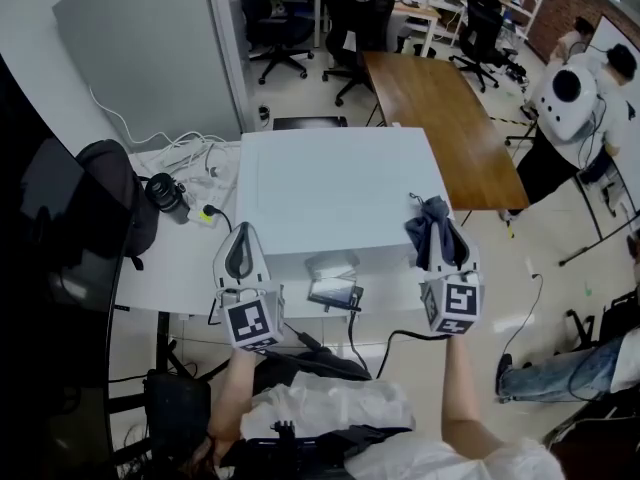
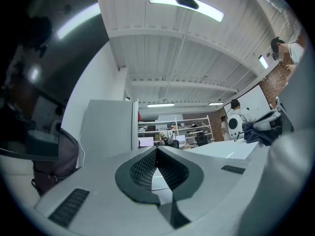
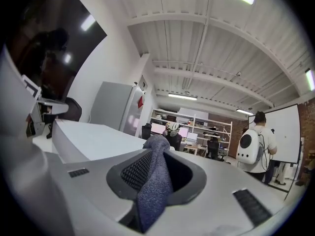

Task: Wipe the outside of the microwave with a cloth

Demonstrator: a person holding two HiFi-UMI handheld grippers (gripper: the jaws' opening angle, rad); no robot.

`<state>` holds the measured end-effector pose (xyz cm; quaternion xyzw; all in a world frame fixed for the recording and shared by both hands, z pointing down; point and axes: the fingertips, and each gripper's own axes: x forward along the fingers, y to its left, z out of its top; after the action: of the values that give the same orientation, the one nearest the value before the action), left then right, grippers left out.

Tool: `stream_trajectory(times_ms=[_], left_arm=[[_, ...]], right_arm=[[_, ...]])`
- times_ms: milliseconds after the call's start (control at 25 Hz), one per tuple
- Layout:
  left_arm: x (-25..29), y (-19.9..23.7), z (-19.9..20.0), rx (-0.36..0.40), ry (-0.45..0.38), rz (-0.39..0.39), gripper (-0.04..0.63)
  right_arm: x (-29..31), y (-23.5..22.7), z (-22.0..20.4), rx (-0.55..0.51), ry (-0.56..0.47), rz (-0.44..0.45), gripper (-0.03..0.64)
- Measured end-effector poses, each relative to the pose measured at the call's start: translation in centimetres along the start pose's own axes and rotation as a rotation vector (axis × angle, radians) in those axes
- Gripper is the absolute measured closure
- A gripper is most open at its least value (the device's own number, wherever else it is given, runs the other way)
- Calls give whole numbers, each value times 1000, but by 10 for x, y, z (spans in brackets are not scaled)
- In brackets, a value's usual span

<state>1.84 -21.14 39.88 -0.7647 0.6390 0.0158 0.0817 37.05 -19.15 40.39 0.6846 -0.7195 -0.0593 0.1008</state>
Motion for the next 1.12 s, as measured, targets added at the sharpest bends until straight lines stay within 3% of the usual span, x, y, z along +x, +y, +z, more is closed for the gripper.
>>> stream_trajectory(times_ms=[160,320,440,680,880,1120], left_arm=[[-6,-3,-3,-52,-29,21,594],[-18,-14,2,-48,-34,-3,594],[-26,-18,15,-98,-12,-6,594],[-40,-3,11,-82,21,-7,594],[-41,3,13,-68,33,-28,594],[-37,-10,20,-96,16,-80,594]], right_arm=[[14,49,34,99,-31,110,518],[39,127,62,152,-48,264,518],[57,195,86,158,-35,407,518],[91,305,106,139,59,622,518],[111,336,82,77,187,637,518],[117,310,73,63,219,579,518]])
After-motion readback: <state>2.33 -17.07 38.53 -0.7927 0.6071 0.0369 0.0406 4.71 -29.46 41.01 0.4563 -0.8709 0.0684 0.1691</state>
